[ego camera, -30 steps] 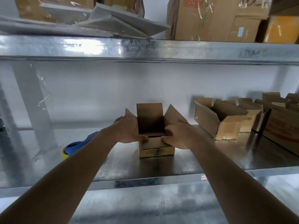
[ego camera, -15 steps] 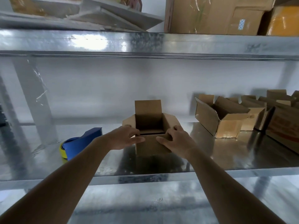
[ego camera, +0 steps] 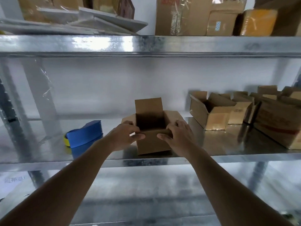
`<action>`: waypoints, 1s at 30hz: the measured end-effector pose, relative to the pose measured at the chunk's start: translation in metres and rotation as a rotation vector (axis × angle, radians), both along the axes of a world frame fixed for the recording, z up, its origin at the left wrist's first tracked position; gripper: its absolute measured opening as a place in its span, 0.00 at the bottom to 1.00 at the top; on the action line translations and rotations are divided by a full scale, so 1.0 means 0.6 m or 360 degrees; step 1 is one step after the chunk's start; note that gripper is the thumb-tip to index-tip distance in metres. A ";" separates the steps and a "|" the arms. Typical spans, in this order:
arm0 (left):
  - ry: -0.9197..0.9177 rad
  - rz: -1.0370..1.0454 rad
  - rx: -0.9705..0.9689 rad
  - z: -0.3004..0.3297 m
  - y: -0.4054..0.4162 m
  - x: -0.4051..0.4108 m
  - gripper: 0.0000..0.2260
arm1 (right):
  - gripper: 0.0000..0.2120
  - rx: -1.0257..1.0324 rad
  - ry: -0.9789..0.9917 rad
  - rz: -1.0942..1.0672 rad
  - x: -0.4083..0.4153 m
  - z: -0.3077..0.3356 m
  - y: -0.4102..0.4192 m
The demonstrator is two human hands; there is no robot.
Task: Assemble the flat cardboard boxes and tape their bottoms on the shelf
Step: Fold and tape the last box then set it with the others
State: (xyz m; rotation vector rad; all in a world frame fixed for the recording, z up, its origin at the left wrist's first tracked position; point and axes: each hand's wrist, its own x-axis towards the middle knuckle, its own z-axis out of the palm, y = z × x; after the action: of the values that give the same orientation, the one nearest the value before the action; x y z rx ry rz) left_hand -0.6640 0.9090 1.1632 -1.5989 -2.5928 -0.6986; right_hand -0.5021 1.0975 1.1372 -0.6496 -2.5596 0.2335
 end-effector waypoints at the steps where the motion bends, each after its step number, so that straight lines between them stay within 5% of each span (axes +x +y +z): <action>1: 0.0017 -0.0010 0.0009 0.002 -0.004 0.011 0.08 | 0.25 -0.0004 0.0012 -0.0013 0.015 0.003 -0.007; 7: 0.0056 -0.0109 0.0077 0.011 -0.022 0.079 0.14 | 0.24 -0.0009 0.0010 -0.0120 0.115 0.030 -0.053; 18: 0.0036 -0.0465 0.0266 0.020 0.020 0.254 0.06 | 0.25 0.0002 0.0059 -0.0397 0.343 0.049 -0.076; 30: 0.0054 -0.0503 0.0327 0.033 0.198 0.456 0.12 | 0.24 0.0029 0.0015 -0.0413 0.542 0.058 0.106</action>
State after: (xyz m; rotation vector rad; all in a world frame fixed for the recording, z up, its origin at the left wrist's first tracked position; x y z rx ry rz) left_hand -0.3907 1.0275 1.1832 -1.9490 -2.1810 -0.9104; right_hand -0.1771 1.1611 1.1721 -0.9608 -2.4330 0.1248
